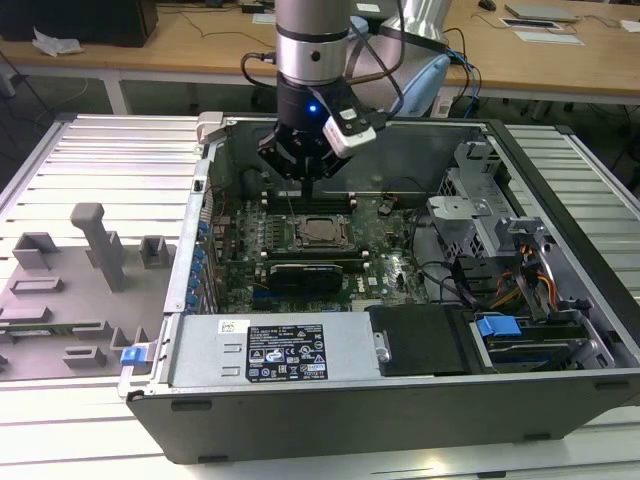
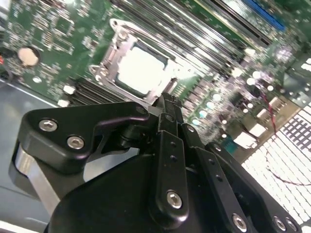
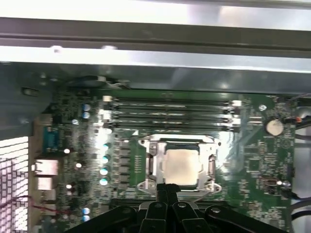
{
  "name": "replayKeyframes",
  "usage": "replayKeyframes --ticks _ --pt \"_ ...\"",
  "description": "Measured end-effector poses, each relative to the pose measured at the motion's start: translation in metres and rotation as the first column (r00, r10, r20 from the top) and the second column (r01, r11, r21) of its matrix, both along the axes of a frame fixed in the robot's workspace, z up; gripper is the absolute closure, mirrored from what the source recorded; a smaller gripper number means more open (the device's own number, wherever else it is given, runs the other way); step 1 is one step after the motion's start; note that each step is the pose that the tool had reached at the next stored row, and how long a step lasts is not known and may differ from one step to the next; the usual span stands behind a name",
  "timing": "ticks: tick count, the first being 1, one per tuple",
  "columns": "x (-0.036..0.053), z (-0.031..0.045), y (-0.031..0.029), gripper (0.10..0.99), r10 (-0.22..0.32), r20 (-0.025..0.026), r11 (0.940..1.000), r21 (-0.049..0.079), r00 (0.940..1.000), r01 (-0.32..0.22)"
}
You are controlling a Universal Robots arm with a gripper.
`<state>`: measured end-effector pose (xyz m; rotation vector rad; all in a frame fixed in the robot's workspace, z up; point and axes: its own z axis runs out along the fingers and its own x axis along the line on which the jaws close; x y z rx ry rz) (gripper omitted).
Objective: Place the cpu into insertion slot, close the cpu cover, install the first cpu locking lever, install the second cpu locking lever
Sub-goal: 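Install the first cpu locking lever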
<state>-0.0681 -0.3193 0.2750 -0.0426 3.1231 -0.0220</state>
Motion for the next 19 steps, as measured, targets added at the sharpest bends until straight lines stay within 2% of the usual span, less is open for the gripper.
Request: replayKeyframes --ticks 4,8,9,11,13,14,16,19 --pt "-0.0135 -0.0004 0.0000 0.980 0.000 0.0002 1.0000 0.002 1.0000 0.000" --pt "-0.0248 -0.0008 0.0000 0.980 0.000 0.0001 0.9988 0.048 1.0000 0.000" --pt "-0.0278 -0.0008 0.0000 0.980 0.000 0.0002 0.9978 0.066 1.0000 0.000" --pt "-0.0347 -0.0009 0.0000 0.980 0.000 0.0003 0.9940 0.109 1.0000 0.000" --pt "-0.0407 -0.0010 0.0000 0.980 0.000 0.0007 0.9872 0.160 1.0000 0.000" --pt "-0.0420 -0.0010 0.0000 0.980 0.000 0.0012 0.9845 0.175 1.0000 0.000" --pt "-0.0431 -0.0016 0.0000 0.980 0.000 0.0031 0.9809 0.194 1.0000 -0.001" --pt "-0.0432 -0.0055 0.0000 0.980 0.000 0.0037 0.9792 0.203 1.0000 -0.001"
